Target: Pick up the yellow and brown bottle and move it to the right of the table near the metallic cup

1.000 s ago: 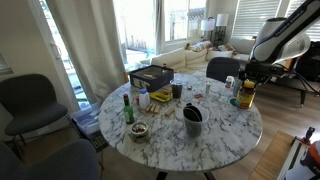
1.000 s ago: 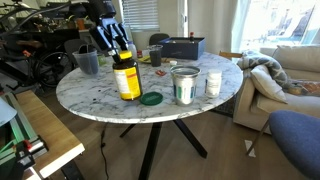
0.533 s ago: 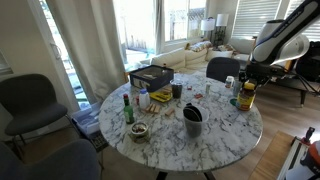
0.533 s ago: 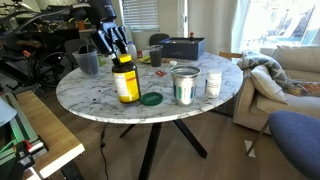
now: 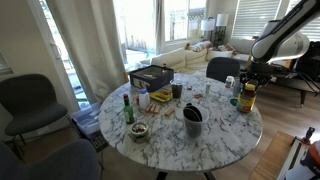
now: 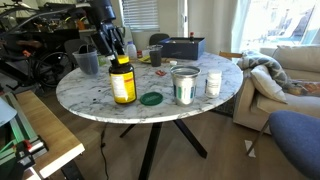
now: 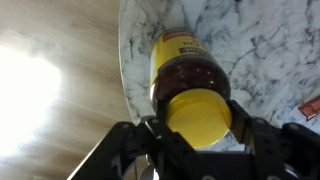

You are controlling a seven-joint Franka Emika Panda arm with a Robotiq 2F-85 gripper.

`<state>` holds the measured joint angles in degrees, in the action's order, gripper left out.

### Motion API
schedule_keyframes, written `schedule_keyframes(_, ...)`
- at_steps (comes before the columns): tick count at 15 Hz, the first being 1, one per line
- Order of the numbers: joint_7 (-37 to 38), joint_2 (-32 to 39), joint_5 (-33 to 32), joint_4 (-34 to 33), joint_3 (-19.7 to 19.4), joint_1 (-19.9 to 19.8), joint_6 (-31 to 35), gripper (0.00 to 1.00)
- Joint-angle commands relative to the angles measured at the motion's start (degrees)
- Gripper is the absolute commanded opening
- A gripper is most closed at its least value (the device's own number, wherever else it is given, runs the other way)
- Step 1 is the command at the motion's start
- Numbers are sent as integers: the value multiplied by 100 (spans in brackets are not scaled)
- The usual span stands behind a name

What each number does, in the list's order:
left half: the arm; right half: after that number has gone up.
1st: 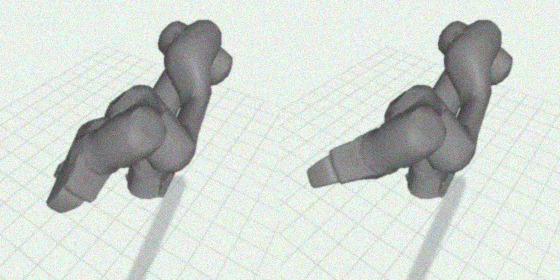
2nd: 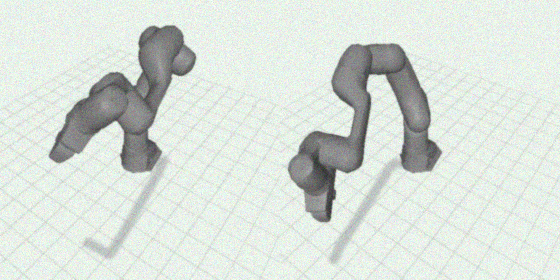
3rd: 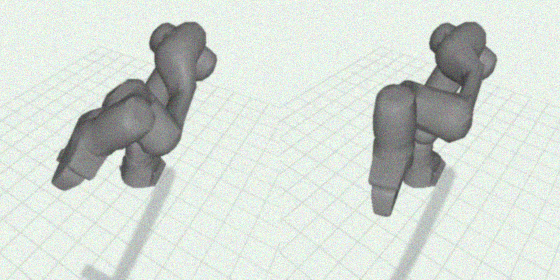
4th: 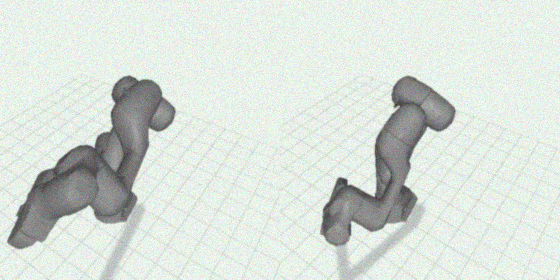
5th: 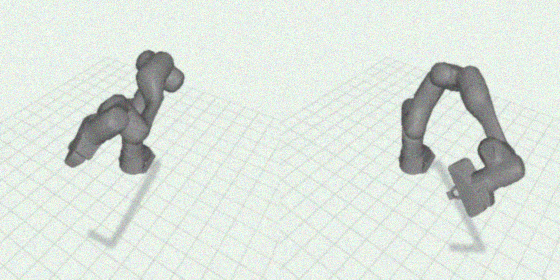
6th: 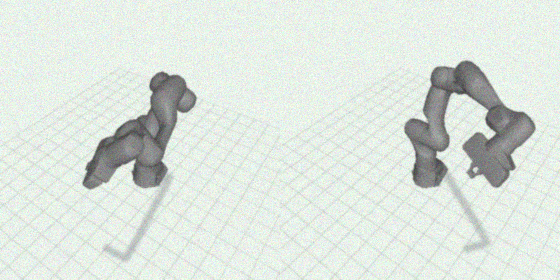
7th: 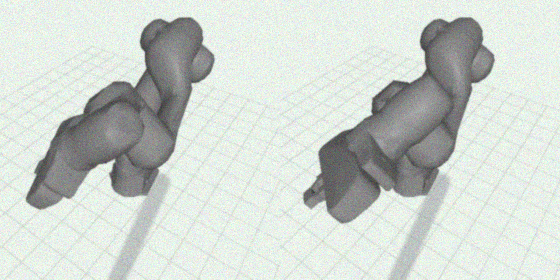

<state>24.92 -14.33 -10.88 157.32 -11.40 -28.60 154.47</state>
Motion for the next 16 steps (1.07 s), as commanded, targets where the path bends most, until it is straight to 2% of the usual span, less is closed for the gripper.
schedule_keyframes(1,-571,-107,365,-107,-222,196,-385,36)
schedule_keyframes(2,-632,-120,399,-114,-244,209,-415,36)
schedule_keyframes(3,-663,-128,380,-117,-250,202,-416,86)
schedule_keyframes(4,-689,-138,380,-119,-257,202,-408,87)
schedule_keyframes(6,-760,-224,419,-100,-279,213,-368,99)
schedule_keyframes(10,-1180,-639,694,-49,-414,319,-331,100)
schedule_keyframes(12,-1836,-1094,993,94,-619,514,1,100)
schedule_keyframes(14,-2405,-1398,1173,56,-764,716,37,99)
schedule_keyframes(15,-1895,-952,908,-123,-489,414,-66,99)
schedule_keyframes(16,-2096,-1119,1001,-121,-549,490,-69,100)
